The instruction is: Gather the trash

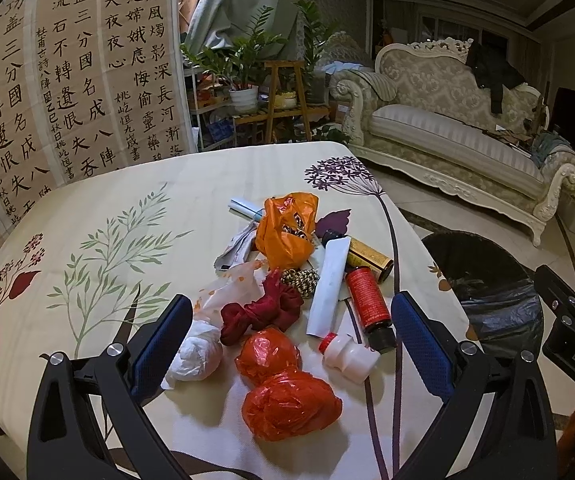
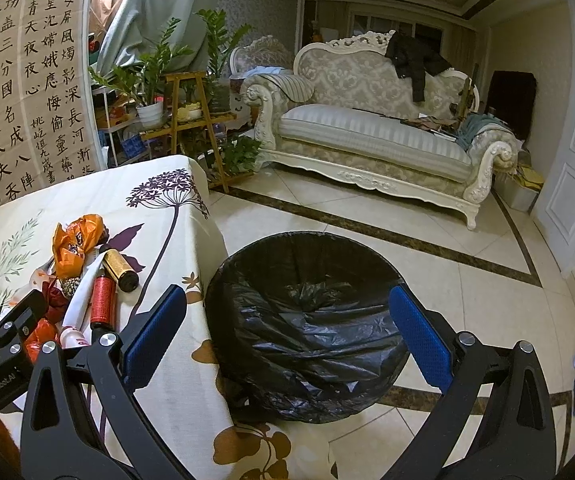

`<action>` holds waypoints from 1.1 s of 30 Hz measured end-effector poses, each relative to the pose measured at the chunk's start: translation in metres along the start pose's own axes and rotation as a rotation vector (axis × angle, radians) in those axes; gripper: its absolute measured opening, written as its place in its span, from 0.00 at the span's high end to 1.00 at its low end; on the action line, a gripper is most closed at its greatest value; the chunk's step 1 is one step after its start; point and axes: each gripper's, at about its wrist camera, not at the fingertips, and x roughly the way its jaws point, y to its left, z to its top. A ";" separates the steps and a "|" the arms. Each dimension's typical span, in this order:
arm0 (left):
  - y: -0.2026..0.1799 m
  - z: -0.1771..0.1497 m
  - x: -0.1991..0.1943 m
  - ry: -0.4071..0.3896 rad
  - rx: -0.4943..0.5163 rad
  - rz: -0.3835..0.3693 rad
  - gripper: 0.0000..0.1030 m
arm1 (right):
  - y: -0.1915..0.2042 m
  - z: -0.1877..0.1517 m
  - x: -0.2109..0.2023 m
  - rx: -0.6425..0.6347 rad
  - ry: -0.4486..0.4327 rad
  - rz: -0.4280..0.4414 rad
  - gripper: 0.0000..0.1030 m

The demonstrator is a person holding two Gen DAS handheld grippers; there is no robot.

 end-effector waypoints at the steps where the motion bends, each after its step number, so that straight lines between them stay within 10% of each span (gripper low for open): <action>1: 0.000 0.000 0.000 0.001 0.000 -0.001 0.06 | 0.000 0.000 0.000 0.000 0.001 -0.001 0.04; 22: 0.061 -0.007 -0.002 0.083 -0.073 0.030 0.08 | 0.021 -0.005 0.008 -0.008 0.059 0.066 0.04; 26: 0.068 -0.008 -0.003 0.094 -0.073 0.048 0.30 | 0.022 -0.006 0.009 -0.007 0.067 0.073 0.04; 33: 0.079 -0.015 -0.001 0.117 -0.086 0.056 0.30 | 0.023 -0.006 0.012 -0.003 0.084 0.085 0.17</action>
